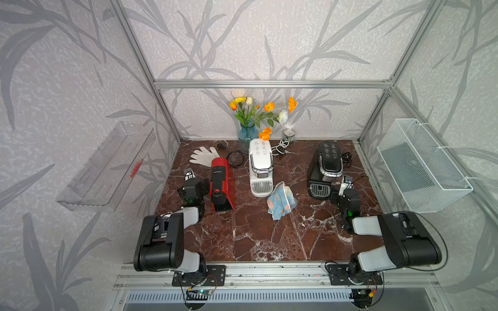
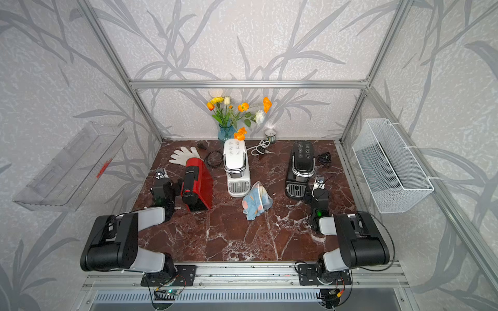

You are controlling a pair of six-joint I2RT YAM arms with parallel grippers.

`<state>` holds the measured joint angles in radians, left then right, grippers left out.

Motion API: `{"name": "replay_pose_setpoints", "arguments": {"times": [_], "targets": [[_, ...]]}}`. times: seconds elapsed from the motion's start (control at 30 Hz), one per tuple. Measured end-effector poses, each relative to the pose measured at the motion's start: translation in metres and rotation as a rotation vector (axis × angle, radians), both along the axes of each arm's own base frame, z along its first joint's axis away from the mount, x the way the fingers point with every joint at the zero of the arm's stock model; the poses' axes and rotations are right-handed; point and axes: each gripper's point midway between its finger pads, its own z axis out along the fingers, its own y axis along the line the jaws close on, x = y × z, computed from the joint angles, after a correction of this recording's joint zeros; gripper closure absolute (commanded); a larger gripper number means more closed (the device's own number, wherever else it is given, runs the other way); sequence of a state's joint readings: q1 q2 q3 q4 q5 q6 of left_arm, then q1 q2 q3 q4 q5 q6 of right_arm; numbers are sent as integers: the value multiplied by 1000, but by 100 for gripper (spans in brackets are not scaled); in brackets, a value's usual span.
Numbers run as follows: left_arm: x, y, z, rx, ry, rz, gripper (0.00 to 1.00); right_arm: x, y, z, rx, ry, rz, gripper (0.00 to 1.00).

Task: Wipe the surface of a coffee machine
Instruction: Reset both arms

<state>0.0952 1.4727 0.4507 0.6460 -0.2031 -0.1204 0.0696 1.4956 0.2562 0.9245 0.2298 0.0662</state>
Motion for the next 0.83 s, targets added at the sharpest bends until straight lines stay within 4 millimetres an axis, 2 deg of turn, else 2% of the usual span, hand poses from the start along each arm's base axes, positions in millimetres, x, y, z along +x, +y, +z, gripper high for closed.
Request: {"name": "replay_pose_setpoints", "arguments": {"times": [0.13, 0.17, 0.33, 0.53, 0.63, 0.83], "targets": [[6, -4, -1, 18, -8, -49, 1, 10, 10, 1, -18, -38, 55, 23], [6, -5, -1, 19, -10, -57, 1, 9, 11, 0, -21, -32, 61, 1], [8, -8, 1, 31, -13, -83, 0, 15, 15, 13, -29, -91, 91, 1], [8, -9, 1, 34, -17, -90, 0, 23, 31, 14, -29, -78, 194, 1], [8, -9, 1, 36, -17, -92, 0, 32, 44, 23, -29, -91, 268, 1], [8, -9, 2, 37, -17, -93, 0, 31, 54, 21, -28, -81, 328, 1]]}}
